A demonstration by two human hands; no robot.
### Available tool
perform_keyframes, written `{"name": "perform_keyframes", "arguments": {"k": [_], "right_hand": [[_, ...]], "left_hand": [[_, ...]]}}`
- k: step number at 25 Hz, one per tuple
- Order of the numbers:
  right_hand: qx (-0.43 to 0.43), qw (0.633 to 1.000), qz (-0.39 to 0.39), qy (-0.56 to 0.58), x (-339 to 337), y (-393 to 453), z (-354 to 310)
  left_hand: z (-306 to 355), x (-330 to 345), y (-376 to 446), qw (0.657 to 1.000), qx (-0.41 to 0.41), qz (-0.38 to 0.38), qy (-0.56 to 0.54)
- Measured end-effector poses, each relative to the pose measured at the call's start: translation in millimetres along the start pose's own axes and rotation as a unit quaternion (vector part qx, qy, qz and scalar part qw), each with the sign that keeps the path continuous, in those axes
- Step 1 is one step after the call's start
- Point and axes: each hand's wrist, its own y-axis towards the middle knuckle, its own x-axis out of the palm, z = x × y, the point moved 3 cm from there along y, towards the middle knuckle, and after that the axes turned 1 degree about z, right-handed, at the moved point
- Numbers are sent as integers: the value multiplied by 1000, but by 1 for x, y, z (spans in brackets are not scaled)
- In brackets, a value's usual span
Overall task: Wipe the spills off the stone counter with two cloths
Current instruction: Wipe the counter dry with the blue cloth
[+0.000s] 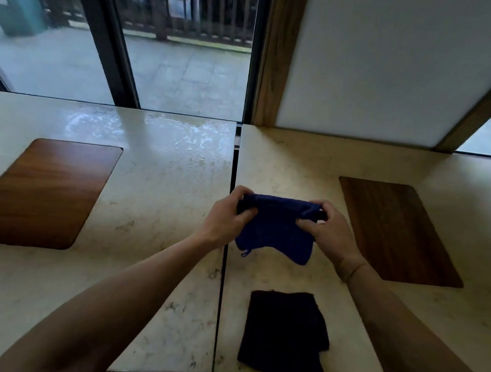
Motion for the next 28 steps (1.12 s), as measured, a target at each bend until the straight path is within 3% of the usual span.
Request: {"name": "perform_keyframes", "arguments": {"k": [9, 14, 20, 25, 28], "right_hand": [[-47, 999, -1, 18, 48, -114, 2], [-30, 999, -30, 23, 90, -159, 9], [48, 993, -83, 70, 134, -180, 23], [141, 985, -94, 33, 167, -184, 50], [165, 984, -62, 13, 173, -182, 57]], "left_hand": [[-4, -31, -128, 1000, -18, 20, -4], [-21, -55, -192, 997, -50, 49, 20], [-56, -77, -223, 992, -109, 55, 6], [-108, -77, -231, 984, -175, -13, -4], [-125, -73, -224, 980, -196, -38, -17]]}}
